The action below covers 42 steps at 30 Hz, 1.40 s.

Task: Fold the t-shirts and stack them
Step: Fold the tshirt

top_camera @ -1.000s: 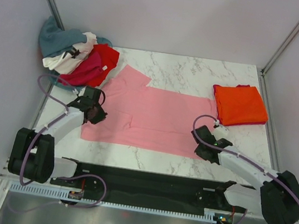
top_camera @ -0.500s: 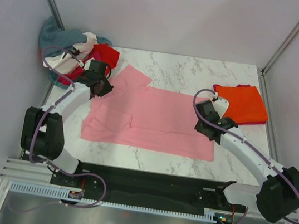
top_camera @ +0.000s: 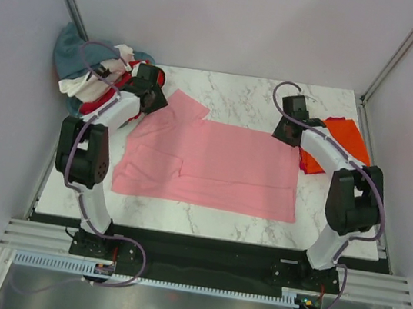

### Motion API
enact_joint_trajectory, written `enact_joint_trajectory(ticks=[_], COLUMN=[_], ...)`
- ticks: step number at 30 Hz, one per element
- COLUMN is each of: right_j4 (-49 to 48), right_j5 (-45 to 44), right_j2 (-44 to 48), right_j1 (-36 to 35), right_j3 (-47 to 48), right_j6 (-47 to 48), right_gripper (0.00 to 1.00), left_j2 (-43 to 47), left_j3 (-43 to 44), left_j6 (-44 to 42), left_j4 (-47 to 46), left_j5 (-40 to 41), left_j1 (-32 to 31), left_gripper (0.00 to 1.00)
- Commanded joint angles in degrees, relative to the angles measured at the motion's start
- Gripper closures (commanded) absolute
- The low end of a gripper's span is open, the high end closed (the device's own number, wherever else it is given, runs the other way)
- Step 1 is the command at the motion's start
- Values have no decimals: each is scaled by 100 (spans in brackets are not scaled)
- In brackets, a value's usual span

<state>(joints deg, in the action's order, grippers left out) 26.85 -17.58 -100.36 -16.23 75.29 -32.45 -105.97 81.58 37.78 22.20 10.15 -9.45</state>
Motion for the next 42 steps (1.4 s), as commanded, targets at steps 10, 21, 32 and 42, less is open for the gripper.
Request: enact_joint_trajectory(ticks=[10,21,32,42], right_j4=[-294,-426,-742,-717], right_j5=[220,430,914,159], right_j2=[-1653,-2357,-2103,-1715], right_j1=[998,1429,1386,1122], right_j3=[1234,1542,945,592], right_j6=[195,309,230,344], right_gripper=[56,48,57,49], left_j2=[-1013,-1505,-1830,-1655], left_j3=[1219,1509,1896,1774], left_j6=[-508,-517,-605,-658], left_j4=[-110,-101,66,101], left_j5=[-84,-382,-479,-506], left_j1=[40,330,365,313], left_gripper=[50,52,52,52])
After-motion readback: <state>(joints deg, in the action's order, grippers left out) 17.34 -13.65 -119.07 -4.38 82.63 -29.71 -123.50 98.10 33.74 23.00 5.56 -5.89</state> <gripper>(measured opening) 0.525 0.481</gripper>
